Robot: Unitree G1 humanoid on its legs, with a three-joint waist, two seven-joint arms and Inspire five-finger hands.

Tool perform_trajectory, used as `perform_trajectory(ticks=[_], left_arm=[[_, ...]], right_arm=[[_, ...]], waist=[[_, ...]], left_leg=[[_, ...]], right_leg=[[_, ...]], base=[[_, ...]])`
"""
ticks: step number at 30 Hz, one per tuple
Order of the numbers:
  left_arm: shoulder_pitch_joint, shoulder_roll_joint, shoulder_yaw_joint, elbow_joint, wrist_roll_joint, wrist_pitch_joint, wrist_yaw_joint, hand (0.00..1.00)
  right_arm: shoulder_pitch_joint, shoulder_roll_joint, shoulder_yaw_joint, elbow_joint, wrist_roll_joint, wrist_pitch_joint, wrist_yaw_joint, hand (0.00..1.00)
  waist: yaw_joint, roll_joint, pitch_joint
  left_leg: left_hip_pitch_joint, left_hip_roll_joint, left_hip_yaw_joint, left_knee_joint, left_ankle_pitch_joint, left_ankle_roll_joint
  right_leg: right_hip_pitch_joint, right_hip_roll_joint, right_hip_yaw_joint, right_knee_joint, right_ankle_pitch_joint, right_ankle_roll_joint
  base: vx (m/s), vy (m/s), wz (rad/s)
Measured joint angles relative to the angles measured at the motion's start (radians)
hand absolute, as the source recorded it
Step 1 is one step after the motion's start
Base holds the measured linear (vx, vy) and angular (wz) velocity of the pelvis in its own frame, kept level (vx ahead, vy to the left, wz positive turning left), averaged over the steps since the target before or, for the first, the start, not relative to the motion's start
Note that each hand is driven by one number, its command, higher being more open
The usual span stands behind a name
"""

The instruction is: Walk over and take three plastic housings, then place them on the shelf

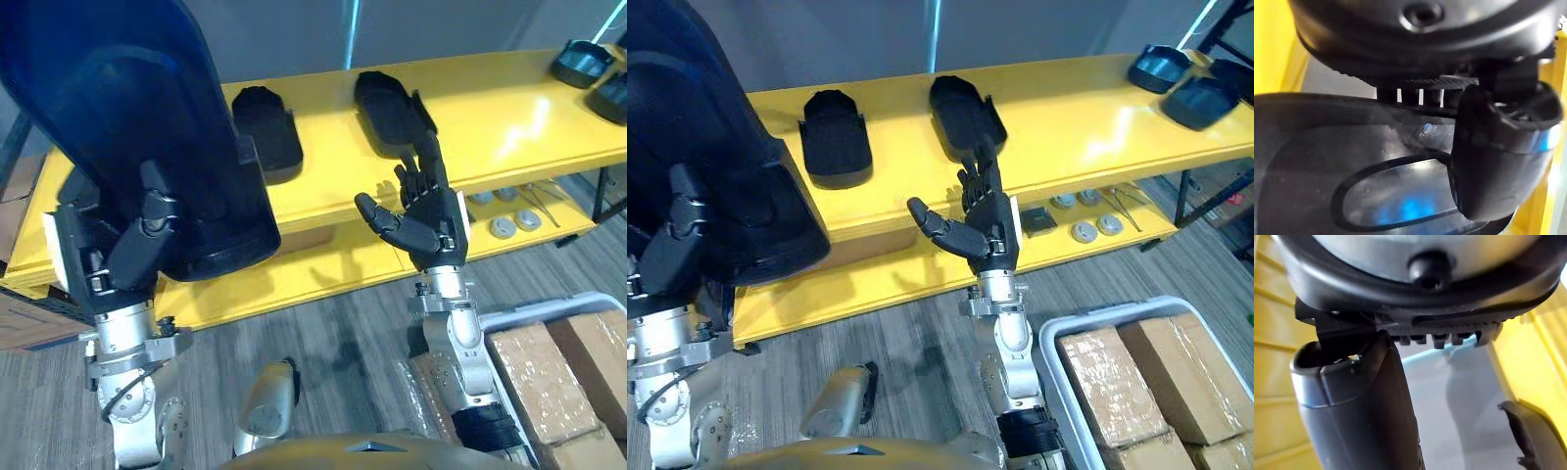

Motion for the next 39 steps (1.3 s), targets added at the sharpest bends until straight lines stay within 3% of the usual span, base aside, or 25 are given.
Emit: perform_trajectory(ticks=[1,3,5,7,10,11,12,15,21,23,26,27,30,31,32,33,35,37,39], left_arm=[[-0.021,0.038,0.021,0.001,-0.029,-0.001,-0.006,0.0],[-0.039,0.05,0.02,0.003,-0.05,-0.002,-0.006,0.0],[-0.082,0.05,0.009,0.019,-0.067,-0.02,-0.009,0.0],[-0.113,0.052,0.004,0.028,-0.069,-0.022,-0.01,0.0],[-0.128,0.053,0.001,0.056,-0.069,-0.023,-0.013,0.0],[-0.126,0.056,-0.001,0.068,-0.07,-0.022,-0.015,0.0],[-0.121,0.05,-0.005,0.088,-0.075,-0.021,-0.023,0.0],[-0.104,0.05,-0.017,0.094,-0.095,-0.014,-0.048,0.0],[-0.07,0.038,-0.035,0.088,-0.108,0.007,-0.057,0.0],[-0.069,0.032,-0.075,0.09,-0.105,0.011,-0.062,0.0],[-0.075,0.01,-0.122,0.093,-0.054,0.029,-0.044,0.0],[-0.078,0.012,-0.124,0.094,-0.043,0.035,-0.043,0.0],[-0.064,0.013,-0.122,0.13,-0.034,0.047,-0.046,0.0],[-0.033,0.012,-0.121,0.136,-0.023,0.048,-0.044,0.0],[-0.021,0.012,-0.121,0.137,-0.017,0.047,-0.043,0.0],[-0.002,0.011,-0.118,0.144,0.002,0.046,-0.037,0.0],[0.006,0.019,-0.099,0.169,0.039,0.049,-0.027,0.0],[0.027,0.036,-0.075,0.182,0.039,0.055,-0.068,0.0],[0.057,0.065,-0.057,0.181,0.012,0.058,-0.112,0.0]], right_arm=[[-0.023,-0.001,-0.001,0.001,-0.018,0.0,0.002,1.0],[-0.034,-0.006,-0.012,0.001,-0.044,-0.004,0.008,1.0],[-0.044,-0.017,-0.046,-0.001,-0.046,-0.01,0.039,1.0],[-0.046,-0.052,-0.075,-0.032,-0.047,-0.017,0.048,1.0],[-0.057,-0.137,-0.141,-0.12,-0.048,-0.021,0.064,1.0],[-0.062,-0.155,-0.158,-0.148,-0.047,-0.021,0.071,1.0],[-0.08,-0.177,-0.176,-0.166,-0.045,-0.025,0.085,1.0],[-0.119,-0.211,-0.188,-0.169,-0.035,-0.026,0.105,1.0],[-0.109,-0.19,-0.213,-0.198,0.024,-0.023,0.161,1.0],[-0.082,-0.147,-0.248,-0.201,0.046,-0.017,0.166,1.0],[0.001,-0.127,-0.306,-0.23,0.059,-0.008,0.173,1.0],[0.008,-0.127,-0.316,-0.23,0.075,-0.006,0.175,1.0],[0.005,-0.124,-0.326,-0.22,0.069,-0.009,0.119,1.0],[-0.001,-0.124,-0.314,-0.215,0.074,-0.029,0.092,1.0],[-0.001,-0.123,-0.313,-0.213,0.074,-0.042,0.085,1.0],[-0.007,-0.113,-0.3,-0.199,0.076,-0.062,0.081,1.0],[-0.009,-0.072,-0.273,-0.168,0.079,-0.081,0.079,1.0],[-0.003,-0.015,-0.248,-0.118,0.073,-0.082,0.058,1.0],[0.023,0.027,-0.222,-0.104,0.045,-0.083,0.024,1.0]], waist=[[-0.008,-0.005,-0.003],[-0.015,-0.004,-0.003],[-0.034,-0.001,-0.009],[-0.049,-0.007,-0.015],[-0.078,-0.011,-0.019],[-0.079,-0.022,-0.026],[-0.081,-0.022,-0.039],[-0.063,0.009,-0.06],[-0.065,0.019,-0.071],[-0.09,0.023,-0.075],[-0.128,0.028,-0.083],[-0.132,0.026,-0.082],[-0.13,0.022,-0.078],[-0.12,0.032,-0.082],[-0.117,0.045,-0.088],[-0.115,0.046,-0.09],[-0.125,0.031,-0.085],[-0.134,0.028,-0.065],[-0.125,0.031,-0.064]], left_leg=[[0.051,-0.006,-0.025,-0.077,0.021,0.028],[0.087,-0.01,-0.043,-0.12,0.036,0.046],[0.152,-0.023,-0.084,-0.197,0.055,0.05],[0.17,-0.046,-0.123,-0.222,0.066,0.046],[0.176,-0.093,-0.194,-0.217,0.066,0.039],[0.179,-0.113,-0.207,-0.215,0.058,0.028],[0.183,-0.122,-0.224,-0.206,0.041,0.012],[0.187,-0.073,-0.221,-0.178,0.003,-0.012],[0.174,-0.038,-0.183,-0.167,-0.013,-0.026],[0.148,0.027,0.011,-0.169,-0.036,0.003],[0.129,0.088,0.212,-0.19,-0.026,0.0],[0.112,0.094,0.21,-0.169,-0.023,-0.002],[0.066,0.181,0.181,-0.075,0.024,-0.022],[0.1,0.211,0.154,-0.115,0.147,-0.011],[0.116,0.215,0.122,-0.13,0.212,-0.028],[0.122,0.167,0.09,-0.122,0.16,-0.073],[0.109,0.096,0.093,-0.115,0.107,-0.066],[0.1,0.062,0.125,-0.031,-0.028,-0.099],[0.083,0.071,0.16,0.07,-0.114,-0.094]], right_leg=[[-0.069,0.007,0.062,0.114,0.042,0.018],[-0.1,0.049,0.086,0.163,-0.06,0.016],[-0.129,0.156,0.101,0.064,-0.155,0.017],[-0.157,0.224,0.148,-0.067,-0.161,0.012],[-0.206,0.257,0.226,-0.189,-0.138,0.02],[-0.206,0.254,0.226,-0.222,-0.073,0.02],[-0.183,0.243,0.209,-0.248,-0.058,0.026],[-0.116,0.296,0.184,-0.341,-0.034,0.005],[-0.088,0.33,0.172,-0.383,-0.027,-0.012],[-0.074,0.315,0.092,-0.383,-0.029,-0.015],[-0.061,0.239,-0.009,-0.378,-0.036,-0.008],[-0.058,0.22,-0.022,-0.377,-0.043,0.002],[-0.048,0.109,-0.055,-0.32,-0.059,0.037],[-0.054,0.046,-0.029,-0.274,-0.079,0.095],[-0.062,0.03,-0.007,-0.263,-0.087,0.135],[-0.081,-0.009,0.028,-0.253,-0.092,0.16],[-0.104,-0.065,0.091,-0.259,-0.094,0.157],[-0.085,-0.11,0.113,-0.267,-0.073,0.185],[-0.051,-0.107,0.138,-0.331,-0.053,0.165]], base=[[0.22,0.156,0.22],[0.21,0.1,0.34],[0.23,0.084,0.6],[0.24,0.011,0.83],[0.22,-0.063,0.89],[0.19,-0.152,0.8],[0.15,-0.141,0.49],[0.15,-0.144,0.1],[0.06,-0.062,0.05],[-0.01,0.015,0.81],[-0.01,0.104,1.34],[0.0,0.292,1.21],[0.02,0.311,0.59],[0.05,0.408,-0.01],[0.02,0.541,-0.18],[-0.03,0.506,-0.09],[-0.06,0.496,0.07],[-0.09,0.416,-0.06],[-0.09,0.376,-0.39]])
